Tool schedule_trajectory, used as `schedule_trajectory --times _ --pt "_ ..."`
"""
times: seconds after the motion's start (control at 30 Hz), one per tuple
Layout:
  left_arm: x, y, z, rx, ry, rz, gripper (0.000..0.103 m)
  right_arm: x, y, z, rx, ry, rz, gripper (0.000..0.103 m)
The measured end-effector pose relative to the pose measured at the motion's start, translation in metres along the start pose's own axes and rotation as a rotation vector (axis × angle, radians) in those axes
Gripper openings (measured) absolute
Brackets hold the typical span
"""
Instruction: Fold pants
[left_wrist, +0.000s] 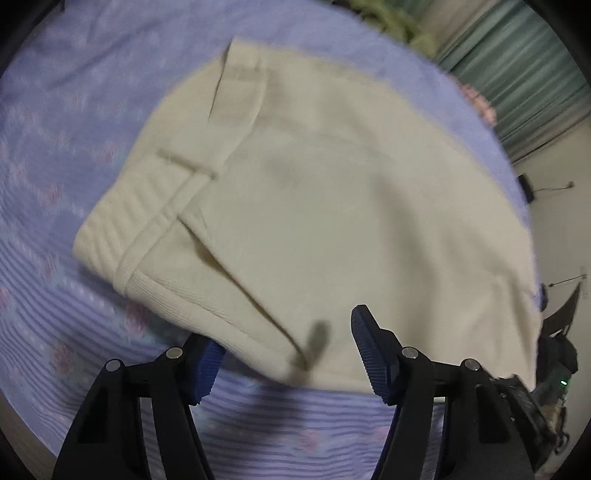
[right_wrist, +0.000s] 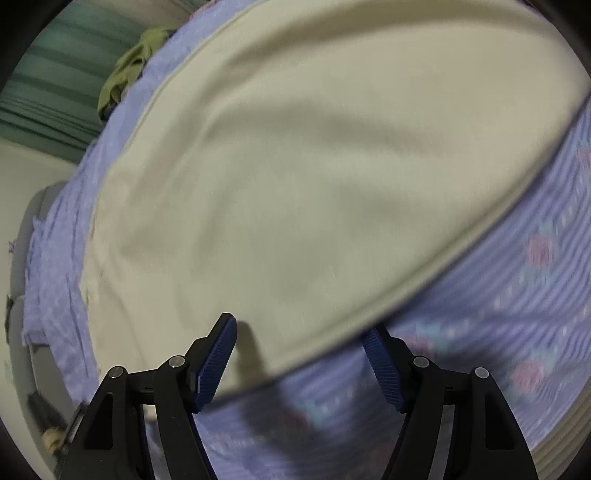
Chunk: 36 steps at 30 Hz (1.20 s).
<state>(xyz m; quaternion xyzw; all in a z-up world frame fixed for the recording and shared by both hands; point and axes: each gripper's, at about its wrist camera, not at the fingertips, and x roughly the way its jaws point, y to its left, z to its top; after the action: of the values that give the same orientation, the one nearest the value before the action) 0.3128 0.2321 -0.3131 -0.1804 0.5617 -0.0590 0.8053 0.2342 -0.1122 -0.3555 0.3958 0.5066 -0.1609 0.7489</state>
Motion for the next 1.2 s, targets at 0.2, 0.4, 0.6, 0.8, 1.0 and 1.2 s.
schedule_trajectory --times 0.2,0.4,0.6,0.8,1.0,1.2 --pt "0.024 0.009 0.001 -0.014 0.064 0.05 0.048 -0.003 0.008 0.015 -0.072 -0.034 -0.064 0.037" --pt "0.007 0.01 0.005 -0.058 0.069 0.035 0.013 -0.03 0.041 0.017 -0.331 -0.072 -0.137 0.015" --pt "-0.054 -0.018 0.017 0.033 -0.039 0.086 0.01 -0.087 0.071 0.024 -0.452 -0.136 -0.11 0.014" --pt "-0.086 -0.019 0.014 0.037 -0.072 0.14 0.008 -0.119 0.085 0.028 -0.473 -0.1 -0.084 0.014" --pt "-0.089 -0.024 0.029 0.015 -0.099 0.128 0.008 -0.122 0.103 0.041 -0.508 -0.098 -0.086 0.014" --pt "-0.092 -0.046 0.073 -0.002 -0.199 0.091 0.008 -0.131 0.134 0.084 -0.538 -0.179 -0.051 0.014"
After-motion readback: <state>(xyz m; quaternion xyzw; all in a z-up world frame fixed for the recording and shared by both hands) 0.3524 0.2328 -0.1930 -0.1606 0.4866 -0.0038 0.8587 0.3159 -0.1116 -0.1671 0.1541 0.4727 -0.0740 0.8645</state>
